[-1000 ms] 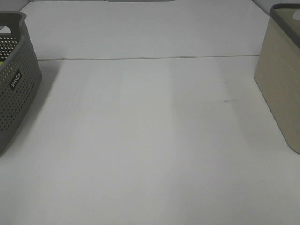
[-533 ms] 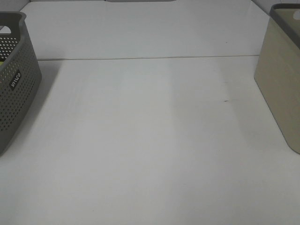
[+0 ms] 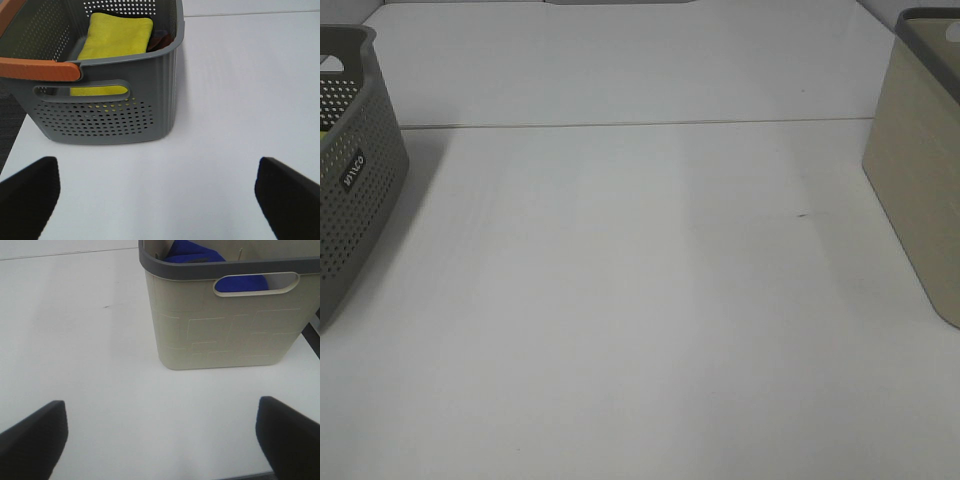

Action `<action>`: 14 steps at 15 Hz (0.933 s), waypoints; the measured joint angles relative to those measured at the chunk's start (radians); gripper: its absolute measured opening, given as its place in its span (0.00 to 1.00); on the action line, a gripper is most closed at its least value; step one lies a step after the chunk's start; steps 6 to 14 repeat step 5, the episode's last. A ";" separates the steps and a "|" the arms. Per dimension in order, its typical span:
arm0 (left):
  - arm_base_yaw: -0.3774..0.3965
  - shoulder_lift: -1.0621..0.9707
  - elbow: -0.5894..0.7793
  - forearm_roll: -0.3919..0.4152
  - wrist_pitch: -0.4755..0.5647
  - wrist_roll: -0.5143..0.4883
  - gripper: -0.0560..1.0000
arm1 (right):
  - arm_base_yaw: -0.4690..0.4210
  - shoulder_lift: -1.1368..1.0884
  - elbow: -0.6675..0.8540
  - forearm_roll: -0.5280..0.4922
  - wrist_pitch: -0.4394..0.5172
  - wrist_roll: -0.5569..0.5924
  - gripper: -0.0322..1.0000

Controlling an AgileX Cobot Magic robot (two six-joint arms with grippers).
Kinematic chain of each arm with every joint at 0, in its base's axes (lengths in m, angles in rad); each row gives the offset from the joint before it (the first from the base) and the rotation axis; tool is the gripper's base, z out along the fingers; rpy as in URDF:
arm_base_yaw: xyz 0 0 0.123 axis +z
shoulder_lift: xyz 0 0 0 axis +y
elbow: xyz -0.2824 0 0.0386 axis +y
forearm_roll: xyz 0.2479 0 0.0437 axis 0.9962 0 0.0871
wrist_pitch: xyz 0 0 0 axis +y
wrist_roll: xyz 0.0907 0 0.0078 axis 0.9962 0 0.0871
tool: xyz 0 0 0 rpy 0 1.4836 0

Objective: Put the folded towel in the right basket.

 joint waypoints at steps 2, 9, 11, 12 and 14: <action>0.000 0.000 0.000 0.000 0.000 0.000 0.99 | 0.000 0.000 0.000 0.000 0.000 0.000 0.97; 0.000 0.000 0.000 0.000 0.000 0.000 0.99 | 0.000 0.000 0.000 -0.001 0.000 0.000 0.97; 0.000 0.000 0.000 0.000 0.000 0.000 0.99 | 0.000 0.000 0.000 -0.001 0.000 0.000 0.97; 0.000 0.000 0.000 0.000 0.000 0.000 0.99 | 0.000 0.000 0.000 -0.001 0.000 0.000 0.97; 0.000 0.000 0.000 0.000 0.000 0.000 0.99 | 0.000 0.000 0.000 -0.001 0.000 0.000 0.97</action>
